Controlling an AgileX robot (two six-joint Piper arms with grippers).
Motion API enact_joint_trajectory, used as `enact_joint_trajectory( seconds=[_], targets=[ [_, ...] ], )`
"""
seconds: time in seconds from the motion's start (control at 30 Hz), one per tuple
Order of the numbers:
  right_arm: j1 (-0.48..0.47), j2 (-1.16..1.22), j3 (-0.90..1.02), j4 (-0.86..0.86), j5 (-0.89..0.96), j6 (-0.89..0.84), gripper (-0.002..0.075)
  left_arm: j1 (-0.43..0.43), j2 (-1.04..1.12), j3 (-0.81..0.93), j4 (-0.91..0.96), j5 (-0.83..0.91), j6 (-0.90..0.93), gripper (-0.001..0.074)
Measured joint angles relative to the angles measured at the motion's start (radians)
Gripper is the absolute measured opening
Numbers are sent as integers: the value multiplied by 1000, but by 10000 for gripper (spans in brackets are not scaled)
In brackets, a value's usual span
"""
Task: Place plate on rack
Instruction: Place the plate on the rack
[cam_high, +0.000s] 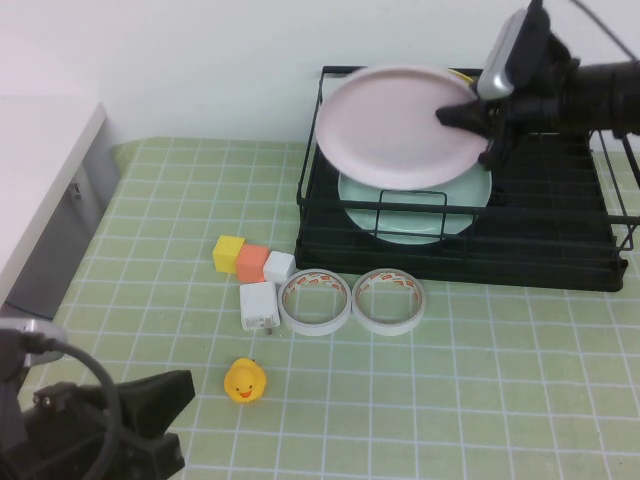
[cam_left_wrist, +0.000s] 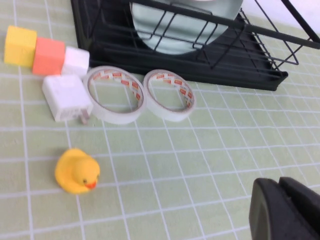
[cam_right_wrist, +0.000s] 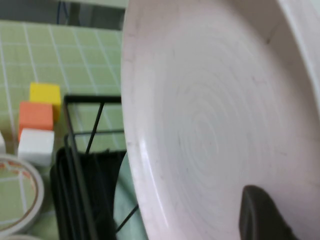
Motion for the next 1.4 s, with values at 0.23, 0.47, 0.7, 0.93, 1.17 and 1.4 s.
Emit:
enact_joint_trajectory(
  seconds=[0.23,0.47,0.7,0.93,1.17,1.4],
  targets=[
    [0,37,-16,-7,15,22,129,0,-8,12,0,0,-39,0],
    [0,43,-18,-186,18,147,128,0,-8,12,-1,2,-47,0],
    [-11,45,-18,-310,7,267,127,0,-8,12,-1,2,-47,-1],
    [-12,45,-18,-301,1,302,130,0,-8,13,-1,0,-47,-1],
    [-12,43,-18,-230,-11,360,445,0,-8,17,-1,33,-47,-1],
    [-17,-20,-18,-258,-44,469,519,0,-31,17,19,57,-49,-1]
  ],
)
